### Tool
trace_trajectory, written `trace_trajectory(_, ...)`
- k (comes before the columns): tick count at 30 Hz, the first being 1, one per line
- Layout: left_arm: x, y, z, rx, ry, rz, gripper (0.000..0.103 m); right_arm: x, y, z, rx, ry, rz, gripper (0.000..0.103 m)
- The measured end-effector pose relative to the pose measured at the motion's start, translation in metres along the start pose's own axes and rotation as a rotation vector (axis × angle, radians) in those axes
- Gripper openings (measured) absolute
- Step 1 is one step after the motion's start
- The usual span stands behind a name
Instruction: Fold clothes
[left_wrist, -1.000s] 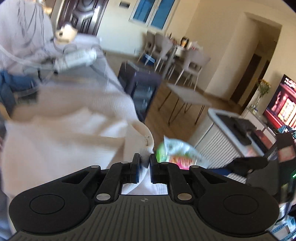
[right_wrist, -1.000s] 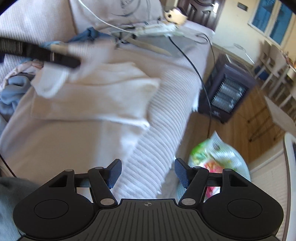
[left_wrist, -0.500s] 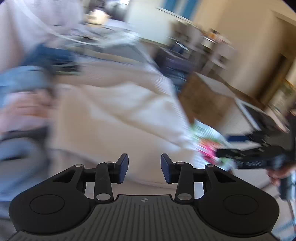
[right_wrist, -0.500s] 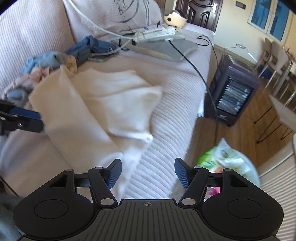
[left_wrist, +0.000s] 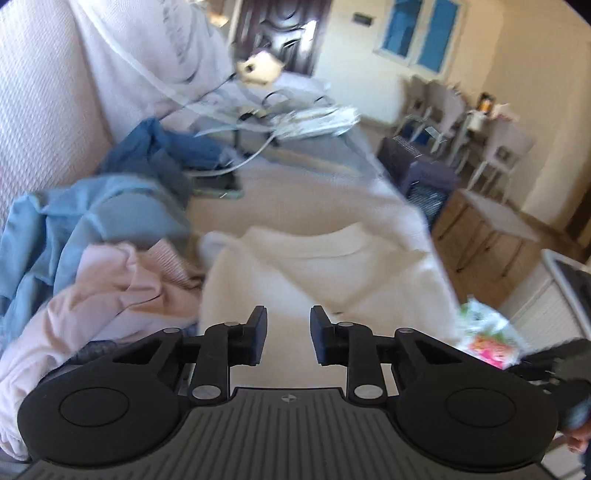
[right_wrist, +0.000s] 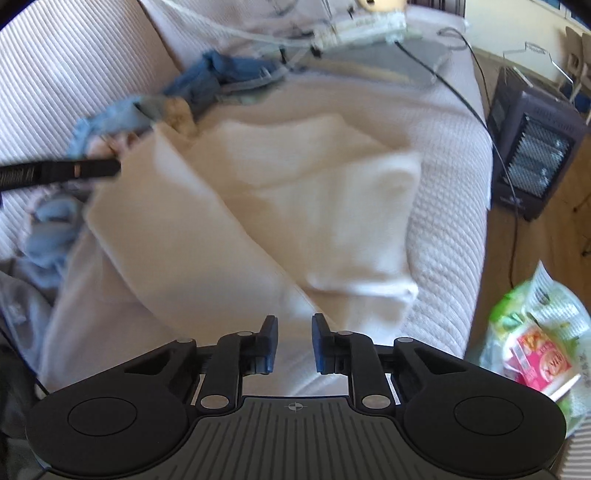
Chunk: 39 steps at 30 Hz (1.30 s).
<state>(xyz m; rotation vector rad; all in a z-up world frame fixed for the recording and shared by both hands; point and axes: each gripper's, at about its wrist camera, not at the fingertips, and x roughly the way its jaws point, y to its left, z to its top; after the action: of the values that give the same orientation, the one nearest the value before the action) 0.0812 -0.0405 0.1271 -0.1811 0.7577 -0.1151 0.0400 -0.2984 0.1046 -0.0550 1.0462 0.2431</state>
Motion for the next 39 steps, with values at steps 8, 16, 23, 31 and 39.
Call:
trace_trajectory(8,0.031,0.029,-0.008,-0.045,0.089,0.042,0.003,0.016,-0.025,-0.016,0.112,0.069,-0.012,0.019)
trace_trajectory(16,-0.024,0.024,0.026,-0.021,-0.009,0.011,0.037,-0.017,-0.012,-0.003,-0.004,0.003,-0.045,0.021)
trace_trajectory(23,0.004,0.023,0.033,0.033,-0.013,0.049,0.036,-0.045,0.012,0.067,0.012,-0.173,0.159,0.021)
trace_trajectory(31,0.023,0.030,0.005,0.077,0.001,0.043,0.010,-0.005,0.109,0.158,-0.213,-0.168,0.261,0.021)
trace_trajectory(39,0.011,0.036,0.002,0.086,-0.024,-0.028,0.005,0.071,0.168,0.200,-0.310,-0.016,0.234,0.022)
